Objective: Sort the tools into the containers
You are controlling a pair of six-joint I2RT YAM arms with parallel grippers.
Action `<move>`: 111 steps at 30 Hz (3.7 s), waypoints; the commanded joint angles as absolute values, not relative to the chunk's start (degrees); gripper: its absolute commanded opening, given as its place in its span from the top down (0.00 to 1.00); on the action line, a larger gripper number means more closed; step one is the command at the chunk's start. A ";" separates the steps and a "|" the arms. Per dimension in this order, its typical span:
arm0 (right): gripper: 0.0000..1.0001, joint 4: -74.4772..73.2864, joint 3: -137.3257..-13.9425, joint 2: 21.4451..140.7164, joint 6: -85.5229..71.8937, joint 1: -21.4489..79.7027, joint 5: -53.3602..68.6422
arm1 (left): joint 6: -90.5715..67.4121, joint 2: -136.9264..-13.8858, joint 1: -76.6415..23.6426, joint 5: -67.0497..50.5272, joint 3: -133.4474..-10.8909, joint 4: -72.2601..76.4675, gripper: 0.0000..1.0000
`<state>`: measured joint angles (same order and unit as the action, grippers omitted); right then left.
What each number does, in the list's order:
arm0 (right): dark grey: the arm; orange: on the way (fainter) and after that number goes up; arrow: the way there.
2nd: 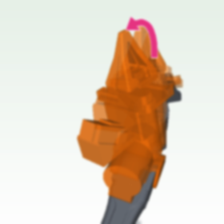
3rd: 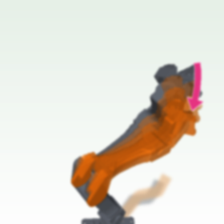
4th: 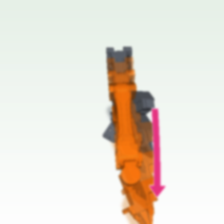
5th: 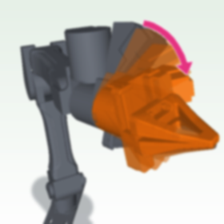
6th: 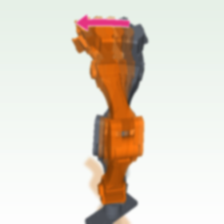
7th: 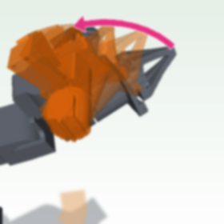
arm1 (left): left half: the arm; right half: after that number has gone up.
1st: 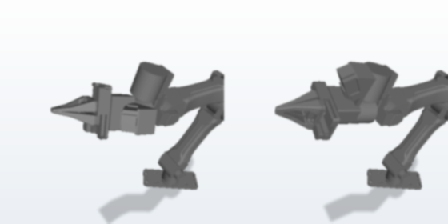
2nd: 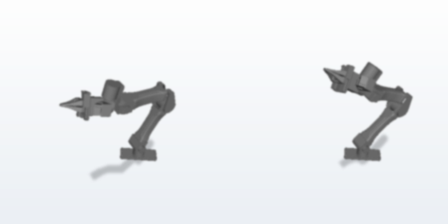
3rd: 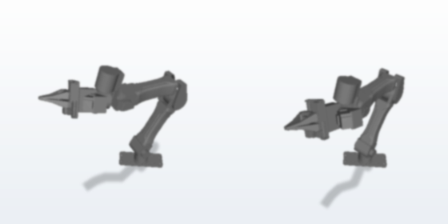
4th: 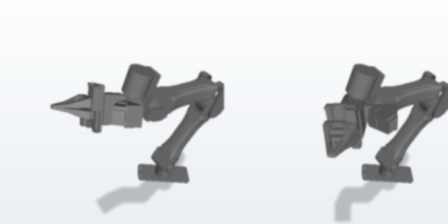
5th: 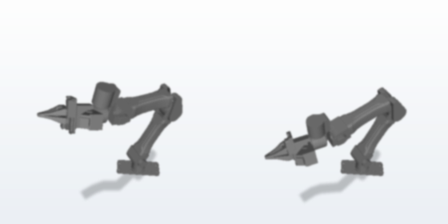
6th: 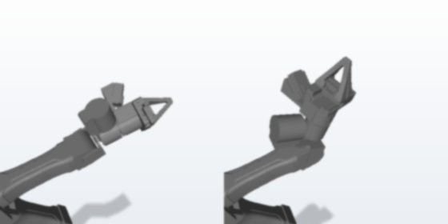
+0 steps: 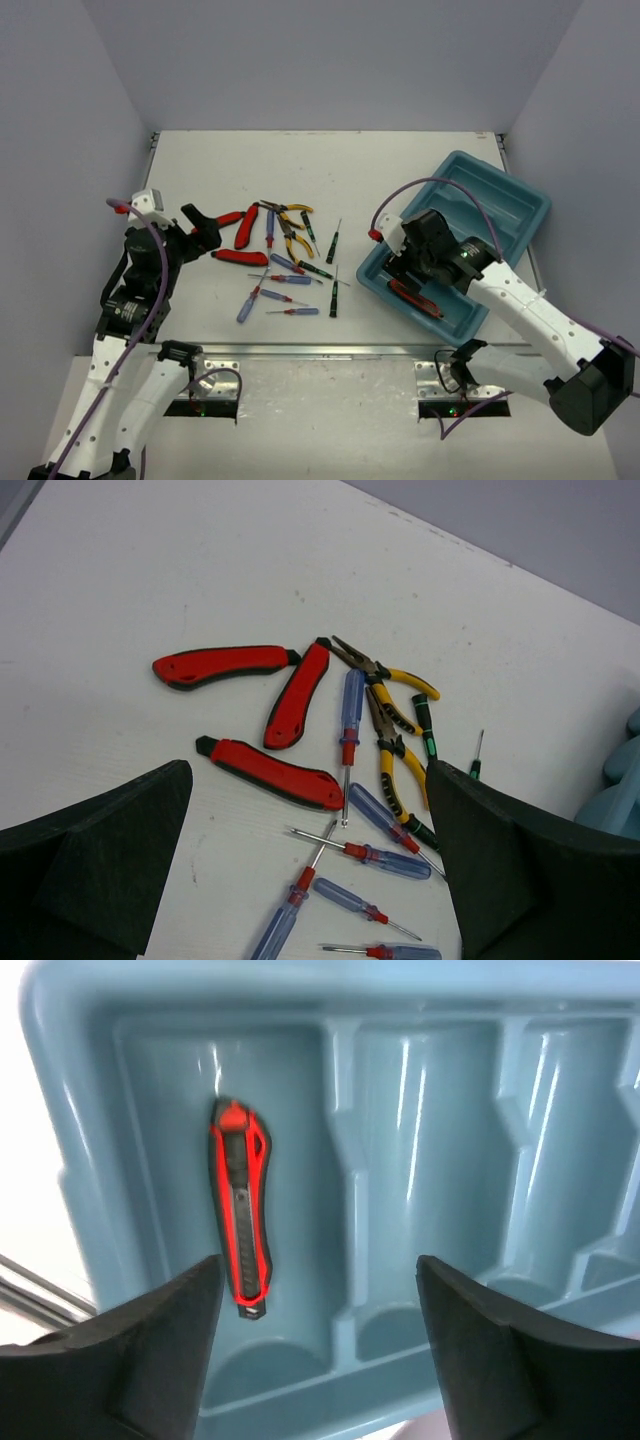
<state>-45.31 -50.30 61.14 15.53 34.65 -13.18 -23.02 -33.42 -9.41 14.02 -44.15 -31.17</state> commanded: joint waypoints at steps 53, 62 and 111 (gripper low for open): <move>0.01 -36.65 -51.99 47.82 -11.51 34.72 1.59 | -75.94 -123.00 5.71 19.38 -87.73 -40.01 0.88; 0.01 -37.48 -52.09 46.50 -12.61 34.72 1.06 | -75.60 -111.21 6.82 18.71 -88.92 -40.27 1.00; 0.01 -42.92 -60.58 36.22 -19.53 34.72 -16.23 | -86.28 -88.66 -55.60 20.21 -66.11 -10.09 1.00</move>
